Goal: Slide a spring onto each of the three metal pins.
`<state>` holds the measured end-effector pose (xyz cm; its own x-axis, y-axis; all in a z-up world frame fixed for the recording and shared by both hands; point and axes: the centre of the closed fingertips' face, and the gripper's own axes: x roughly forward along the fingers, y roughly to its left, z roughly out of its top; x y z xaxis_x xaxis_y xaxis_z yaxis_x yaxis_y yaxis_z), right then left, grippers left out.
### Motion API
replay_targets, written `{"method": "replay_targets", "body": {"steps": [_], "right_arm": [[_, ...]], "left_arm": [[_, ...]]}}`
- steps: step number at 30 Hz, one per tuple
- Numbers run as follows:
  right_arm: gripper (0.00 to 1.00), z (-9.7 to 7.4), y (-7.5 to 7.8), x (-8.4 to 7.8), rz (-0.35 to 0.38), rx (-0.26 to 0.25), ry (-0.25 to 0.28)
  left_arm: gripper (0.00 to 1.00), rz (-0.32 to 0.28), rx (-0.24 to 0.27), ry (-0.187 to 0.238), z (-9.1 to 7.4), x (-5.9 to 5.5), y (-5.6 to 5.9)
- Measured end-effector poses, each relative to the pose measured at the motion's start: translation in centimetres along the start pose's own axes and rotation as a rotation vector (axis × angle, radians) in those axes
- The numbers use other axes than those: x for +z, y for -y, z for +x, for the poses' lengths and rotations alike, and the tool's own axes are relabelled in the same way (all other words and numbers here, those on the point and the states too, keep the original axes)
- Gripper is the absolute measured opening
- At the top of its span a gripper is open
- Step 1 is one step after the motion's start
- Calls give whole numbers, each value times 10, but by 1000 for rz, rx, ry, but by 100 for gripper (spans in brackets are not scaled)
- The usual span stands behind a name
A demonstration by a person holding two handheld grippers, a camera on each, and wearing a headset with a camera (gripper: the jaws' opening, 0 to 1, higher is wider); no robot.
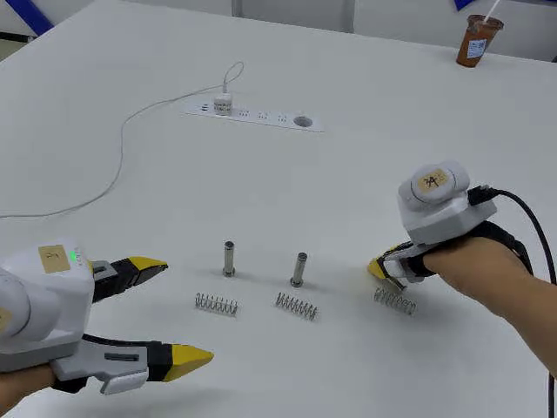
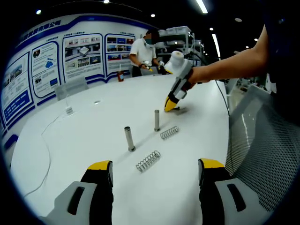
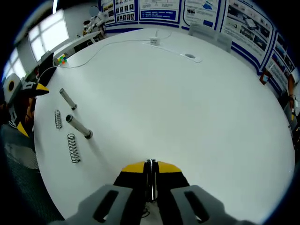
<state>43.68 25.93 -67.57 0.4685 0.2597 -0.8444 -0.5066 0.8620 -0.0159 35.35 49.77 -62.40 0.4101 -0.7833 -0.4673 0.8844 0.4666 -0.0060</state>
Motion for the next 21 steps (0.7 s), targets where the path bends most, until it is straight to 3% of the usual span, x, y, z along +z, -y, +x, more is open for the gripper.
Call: {"method": "replay_targets", "body": {"steps": [12,21], "right_arm": [[9,-21,2,9,8,-15,61],[9,-34,1,6,23,-22,88]], "left_arm": [[76,8,-1,8,0,5,1],[76,19,-5,13,0,9,3]]}}
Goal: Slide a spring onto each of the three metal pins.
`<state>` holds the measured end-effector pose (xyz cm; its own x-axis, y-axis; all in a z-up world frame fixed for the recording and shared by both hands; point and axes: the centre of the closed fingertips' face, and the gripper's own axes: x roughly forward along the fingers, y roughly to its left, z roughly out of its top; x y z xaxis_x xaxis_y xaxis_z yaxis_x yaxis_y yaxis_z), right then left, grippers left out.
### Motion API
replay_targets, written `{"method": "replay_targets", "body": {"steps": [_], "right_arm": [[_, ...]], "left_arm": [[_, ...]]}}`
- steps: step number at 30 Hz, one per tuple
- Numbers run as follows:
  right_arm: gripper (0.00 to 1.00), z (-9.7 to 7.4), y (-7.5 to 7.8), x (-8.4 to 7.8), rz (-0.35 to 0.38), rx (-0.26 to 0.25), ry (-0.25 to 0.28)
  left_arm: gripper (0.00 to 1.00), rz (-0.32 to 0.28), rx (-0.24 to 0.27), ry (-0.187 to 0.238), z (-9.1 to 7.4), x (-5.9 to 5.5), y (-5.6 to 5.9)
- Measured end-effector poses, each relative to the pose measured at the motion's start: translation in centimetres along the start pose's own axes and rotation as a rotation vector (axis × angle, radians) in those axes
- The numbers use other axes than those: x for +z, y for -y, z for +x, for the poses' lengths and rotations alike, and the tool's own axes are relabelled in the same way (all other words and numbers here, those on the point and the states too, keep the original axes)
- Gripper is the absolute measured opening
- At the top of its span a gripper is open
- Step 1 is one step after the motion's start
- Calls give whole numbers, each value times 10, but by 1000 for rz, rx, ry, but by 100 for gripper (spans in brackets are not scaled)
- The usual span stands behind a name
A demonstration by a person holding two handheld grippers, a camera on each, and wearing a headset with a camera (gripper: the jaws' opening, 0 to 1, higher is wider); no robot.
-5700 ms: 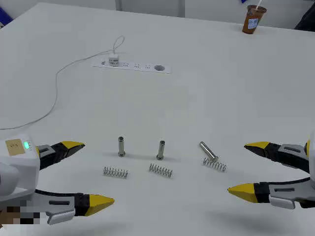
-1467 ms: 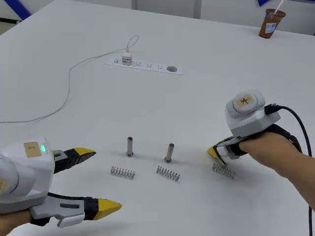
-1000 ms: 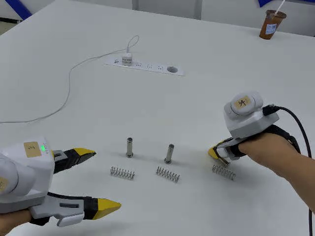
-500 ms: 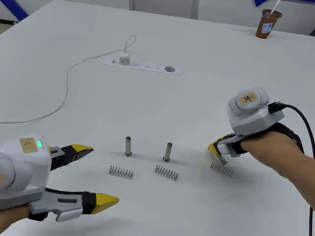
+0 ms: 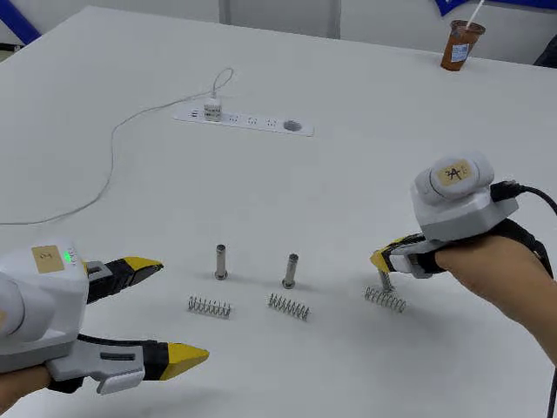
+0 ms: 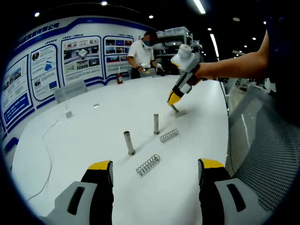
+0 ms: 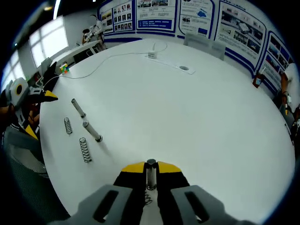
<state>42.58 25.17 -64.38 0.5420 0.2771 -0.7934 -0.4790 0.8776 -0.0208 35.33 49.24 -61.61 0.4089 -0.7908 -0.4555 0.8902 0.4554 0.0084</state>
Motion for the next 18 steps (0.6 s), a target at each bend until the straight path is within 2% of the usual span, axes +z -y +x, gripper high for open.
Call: {"method": "replay_targets", "body": {"steps": [2,18], "right_arm": [[9,-3,-1,2,0,0,21],[9,-22,-14,-11,20,0,47]], "left_arm": [[76,2,2,0,-1,0,0],[76,5,3,-3,-2,0,1]]}}
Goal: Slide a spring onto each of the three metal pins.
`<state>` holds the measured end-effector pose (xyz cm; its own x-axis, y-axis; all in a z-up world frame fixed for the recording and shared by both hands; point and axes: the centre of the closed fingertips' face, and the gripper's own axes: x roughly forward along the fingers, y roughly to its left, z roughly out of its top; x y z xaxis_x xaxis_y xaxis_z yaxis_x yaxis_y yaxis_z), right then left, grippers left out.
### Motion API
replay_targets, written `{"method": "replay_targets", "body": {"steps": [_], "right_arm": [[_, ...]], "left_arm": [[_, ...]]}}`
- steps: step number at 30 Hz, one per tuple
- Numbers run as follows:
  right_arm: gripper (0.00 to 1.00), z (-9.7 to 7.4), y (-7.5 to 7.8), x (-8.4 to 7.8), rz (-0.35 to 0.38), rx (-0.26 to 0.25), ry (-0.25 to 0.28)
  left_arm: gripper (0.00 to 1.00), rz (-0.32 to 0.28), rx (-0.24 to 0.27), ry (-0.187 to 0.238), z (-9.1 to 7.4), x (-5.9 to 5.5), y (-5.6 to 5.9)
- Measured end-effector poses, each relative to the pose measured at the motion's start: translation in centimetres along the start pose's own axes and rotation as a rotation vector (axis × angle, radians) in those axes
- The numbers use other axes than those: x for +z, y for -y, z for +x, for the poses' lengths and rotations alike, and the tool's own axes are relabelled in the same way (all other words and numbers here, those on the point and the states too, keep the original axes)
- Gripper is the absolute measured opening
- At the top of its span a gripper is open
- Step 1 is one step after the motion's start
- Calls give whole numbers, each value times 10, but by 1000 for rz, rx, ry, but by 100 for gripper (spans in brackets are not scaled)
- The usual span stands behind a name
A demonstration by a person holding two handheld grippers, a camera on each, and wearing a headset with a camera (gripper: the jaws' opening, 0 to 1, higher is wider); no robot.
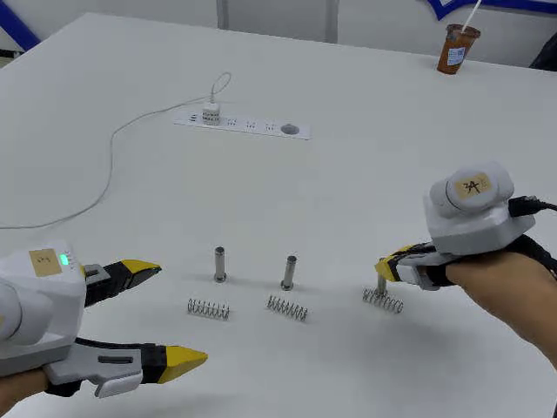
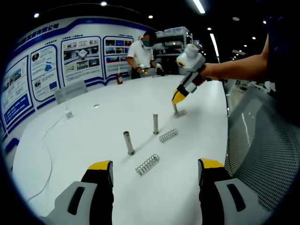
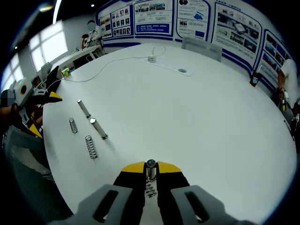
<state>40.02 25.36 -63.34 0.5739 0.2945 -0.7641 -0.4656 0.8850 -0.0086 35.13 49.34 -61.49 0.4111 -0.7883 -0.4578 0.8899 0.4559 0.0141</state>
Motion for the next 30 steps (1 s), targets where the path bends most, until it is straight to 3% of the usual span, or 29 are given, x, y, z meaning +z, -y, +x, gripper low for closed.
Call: {"method": "replay_targets", "body": {"steps": [12,30], "right_arm": [[9,-4,0,-8,-7,1,-4],[14,-3,-3,-7,-40,15,10]], "left_arm": [[75,6,-7,-1,1,1,3],[74,7,-9,-6,0,-1,6]]}}
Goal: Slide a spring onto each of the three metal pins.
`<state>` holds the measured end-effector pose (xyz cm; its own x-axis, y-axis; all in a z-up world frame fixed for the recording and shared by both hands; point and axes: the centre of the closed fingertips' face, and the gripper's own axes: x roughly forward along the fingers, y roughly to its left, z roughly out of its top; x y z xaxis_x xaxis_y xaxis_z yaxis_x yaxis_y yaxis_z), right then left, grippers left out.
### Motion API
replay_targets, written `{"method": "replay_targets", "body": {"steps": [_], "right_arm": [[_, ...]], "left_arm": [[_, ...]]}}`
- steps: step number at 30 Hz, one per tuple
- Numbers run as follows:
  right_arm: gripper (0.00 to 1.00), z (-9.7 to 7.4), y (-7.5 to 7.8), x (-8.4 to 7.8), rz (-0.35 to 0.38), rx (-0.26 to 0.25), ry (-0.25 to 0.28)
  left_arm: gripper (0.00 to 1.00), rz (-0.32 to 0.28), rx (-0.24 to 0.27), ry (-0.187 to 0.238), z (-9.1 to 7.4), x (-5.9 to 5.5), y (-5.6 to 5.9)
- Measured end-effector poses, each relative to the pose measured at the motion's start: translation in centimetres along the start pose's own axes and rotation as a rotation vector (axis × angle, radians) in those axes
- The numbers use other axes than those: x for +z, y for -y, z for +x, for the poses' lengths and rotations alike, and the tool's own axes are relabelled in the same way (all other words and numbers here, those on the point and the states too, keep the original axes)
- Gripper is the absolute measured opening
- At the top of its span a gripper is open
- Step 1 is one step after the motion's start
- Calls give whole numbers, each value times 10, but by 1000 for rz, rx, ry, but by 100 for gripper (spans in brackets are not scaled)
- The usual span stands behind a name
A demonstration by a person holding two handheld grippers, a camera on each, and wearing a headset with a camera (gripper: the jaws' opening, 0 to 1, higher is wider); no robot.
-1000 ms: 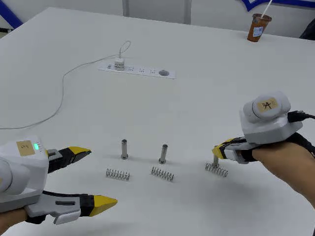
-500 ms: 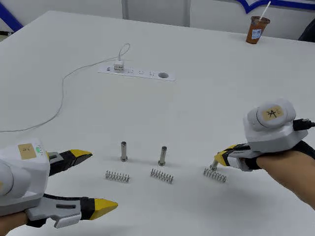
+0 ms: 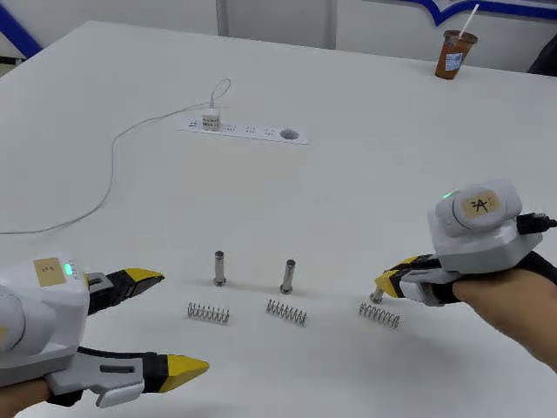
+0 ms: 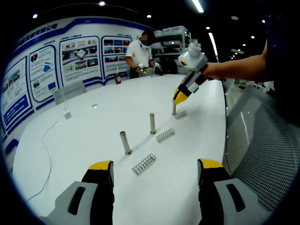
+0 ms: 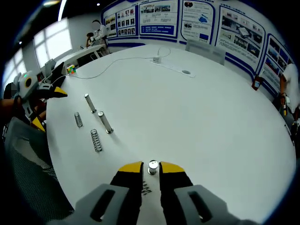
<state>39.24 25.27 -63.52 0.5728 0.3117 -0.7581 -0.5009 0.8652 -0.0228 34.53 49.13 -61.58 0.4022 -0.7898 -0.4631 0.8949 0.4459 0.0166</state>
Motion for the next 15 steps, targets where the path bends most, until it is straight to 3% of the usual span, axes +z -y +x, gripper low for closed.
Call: {"method": "replay_targets", "body": {"steps": [15], "right_arm": [[16,-9,3,-5,-3,-12,12]], "left_arm": [[74,22,-28,2,5,7,7]]}}
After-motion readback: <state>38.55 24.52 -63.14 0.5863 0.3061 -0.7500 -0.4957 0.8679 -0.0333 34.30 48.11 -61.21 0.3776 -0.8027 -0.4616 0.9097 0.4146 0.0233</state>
